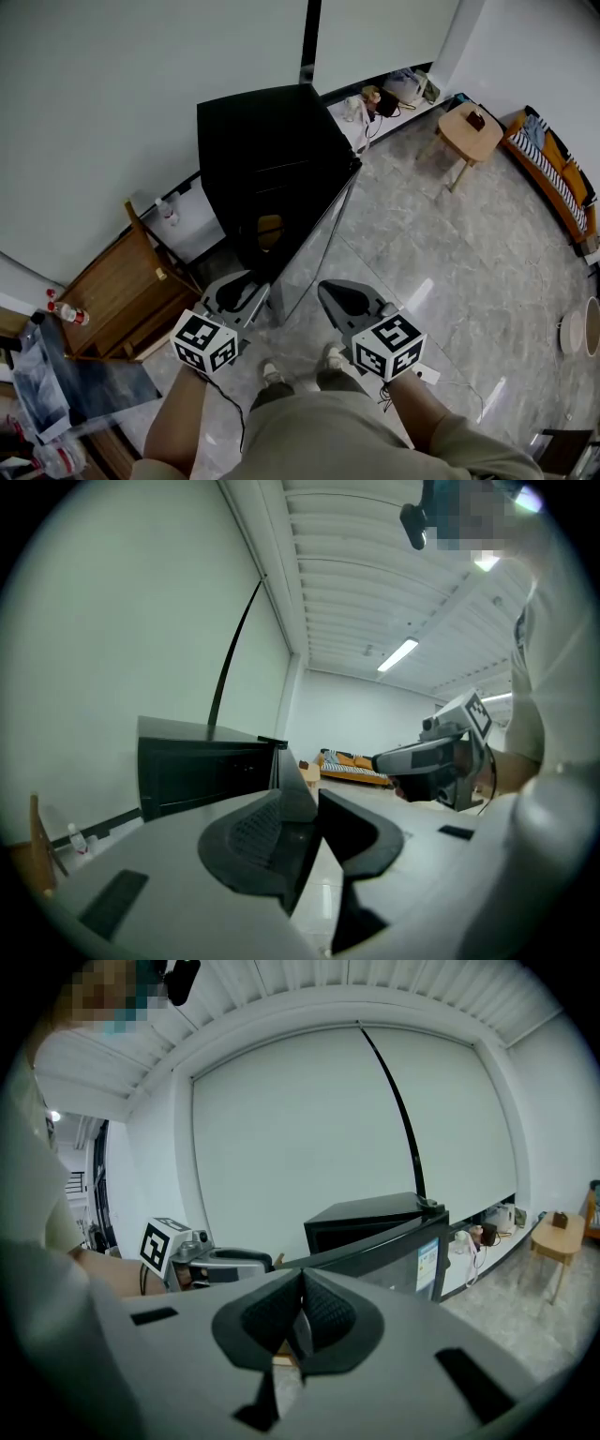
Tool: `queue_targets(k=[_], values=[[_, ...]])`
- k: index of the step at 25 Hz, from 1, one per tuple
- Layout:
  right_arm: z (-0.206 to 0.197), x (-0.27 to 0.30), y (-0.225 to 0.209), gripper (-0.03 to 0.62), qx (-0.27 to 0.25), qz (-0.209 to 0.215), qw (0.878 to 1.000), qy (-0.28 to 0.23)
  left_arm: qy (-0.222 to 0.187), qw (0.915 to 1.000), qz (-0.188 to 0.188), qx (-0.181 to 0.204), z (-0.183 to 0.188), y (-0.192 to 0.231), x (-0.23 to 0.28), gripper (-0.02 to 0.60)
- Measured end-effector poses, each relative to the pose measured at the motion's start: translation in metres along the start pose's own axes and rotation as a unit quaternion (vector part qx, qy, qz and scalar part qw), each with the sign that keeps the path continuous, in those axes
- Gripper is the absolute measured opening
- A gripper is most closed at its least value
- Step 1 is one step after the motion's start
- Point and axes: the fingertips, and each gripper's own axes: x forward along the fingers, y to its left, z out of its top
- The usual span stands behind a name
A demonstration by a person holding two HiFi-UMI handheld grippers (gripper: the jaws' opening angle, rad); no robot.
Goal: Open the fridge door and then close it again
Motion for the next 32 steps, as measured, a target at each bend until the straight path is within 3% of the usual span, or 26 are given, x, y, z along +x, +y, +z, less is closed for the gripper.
queue_targets(k=[9, 16, 32], values=[[-0.008, -0.021, -0.014, -0.003, 0.005, -0.023, 1.000, 0.003, 0.017, 0.9988, -0.045, 0.011, -0.003, -0.038, 0.013, 0.110], [-0.014, -0.035, -0.024, -0.003, 0.010, -0.039, 0.999, 0.005, 0.008, 0.9970, -0.060, 0.049, -0.004, -0.077, 0.028, 0.112], [-0.028, -0.077, -0.065, -0.003, 0.036, -0.100, 0.994, -0.004, 0.028, 0.9869, -0.150, 0.051, -0.011, -0.147, 0.069, 0.115]])
